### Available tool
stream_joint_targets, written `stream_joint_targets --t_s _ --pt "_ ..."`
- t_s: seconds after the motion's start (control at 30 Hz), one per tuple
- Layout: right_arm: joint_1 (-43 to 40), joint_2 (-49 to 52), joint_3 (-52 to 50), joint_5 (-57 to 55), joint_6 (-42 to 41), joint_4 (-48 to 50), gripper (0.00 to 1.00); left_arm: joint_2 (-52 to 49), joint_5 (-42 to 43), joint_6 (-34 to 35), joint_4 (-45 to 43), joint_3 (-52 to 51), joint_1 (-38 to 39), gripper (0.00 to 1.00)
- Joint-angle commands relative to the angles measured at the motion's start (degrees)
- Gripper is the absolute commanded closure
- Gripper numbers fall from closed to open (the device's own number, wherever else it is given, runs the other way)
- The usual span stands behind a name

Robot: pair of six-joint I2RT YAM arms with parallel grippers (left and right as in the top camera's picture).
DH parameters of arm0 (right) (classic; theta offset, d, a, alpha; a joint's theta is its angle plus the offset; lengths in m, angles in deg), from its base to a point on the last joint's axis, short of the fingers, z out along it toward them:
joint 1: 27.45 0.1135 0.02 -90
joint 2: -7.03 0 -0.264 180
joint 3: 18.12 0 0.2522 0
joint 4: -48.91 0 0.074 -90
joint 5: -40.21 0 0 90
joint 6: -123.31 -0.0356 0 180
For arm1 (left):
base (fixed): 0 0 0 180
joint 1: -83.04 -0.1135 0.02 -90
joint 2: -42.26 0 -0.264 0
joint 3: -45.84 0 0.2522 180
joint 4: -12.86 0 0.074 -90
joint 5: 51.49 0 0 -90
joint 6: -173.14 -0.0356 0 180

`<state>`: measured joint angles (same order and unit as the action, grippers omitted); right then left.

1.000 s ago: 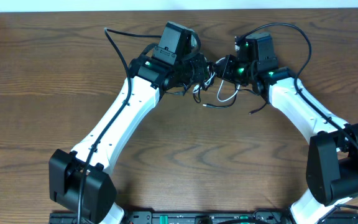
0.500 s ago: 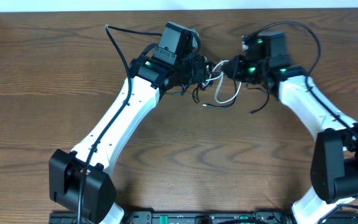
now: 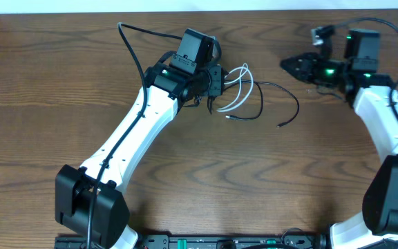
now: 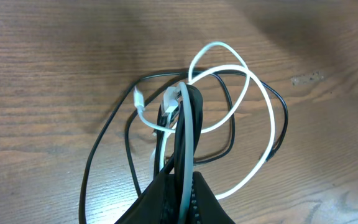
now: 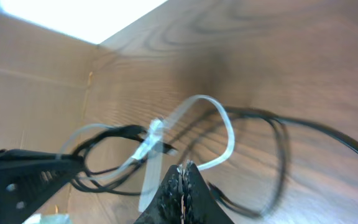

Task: Untangle cables

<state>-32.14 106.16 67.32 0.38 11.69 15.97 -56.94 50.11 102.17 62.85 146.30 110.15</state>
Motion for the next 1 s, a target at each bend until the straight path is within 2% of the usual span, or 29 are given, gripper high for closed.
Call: stream_joint_targets --t_s 0.0,0.1,0.13,0.2,0.33,0.37,0.5,0.67,0.97 --pt "-3.39 -0.63 0.22 0.37 2.36 -4.07 0.99 -0.26 -1.2 -1.42 0.13 -0.24 -0.15 0.93" --pt "-3.08 -0.63 0.22 2.56 5.29 -5.92 0.99 -0.26 -1.18 -1.38 0.11 -0.24 -0.13 0.92" --pt "-2.34 -0.63 0.22 4.04 6.58 -5.86 0.94 -0.26 -1.18 -1.29 0.07 -0.24 -0.13 0.93" --pt "-0.42 -0.63 0.22 6.05 8.83 -4.96 0.75 -0.31 -1.16 -0.92 -0.09 -0.24 -0.13 0.92" --pt "5.77 -0.63 0.22 6.14 8.5 0.02 0.54 -0.37 -1.14 -0.74 -0.35 -0.24 -0.13 0.92" --pt "7.21 -0.63 0.22 5.33 7.32 1.4 0.51 -0.37 -1.14 -0.74 -0.31 -0.24 -0.13 0.92" --pt "12.48 -0.63 0.22 -0.72 -0.17 6.54 0.5 -0.37 -1.14 -0.74 -0.26 -0.24 -0.13 0.93" --pt "16.72 -0.63 0.22 -9.42 -8.48 9.57 0.57 -0.37 -1.14 -0.74 -0.28 -0.24 -0.13 0.92" --pt "22.69 1.92 0.2 -19.15 -13.7 8.85 0.65 -0.42 -1.14 -0.76 -0.26 -0.24 -0.13 0.92"
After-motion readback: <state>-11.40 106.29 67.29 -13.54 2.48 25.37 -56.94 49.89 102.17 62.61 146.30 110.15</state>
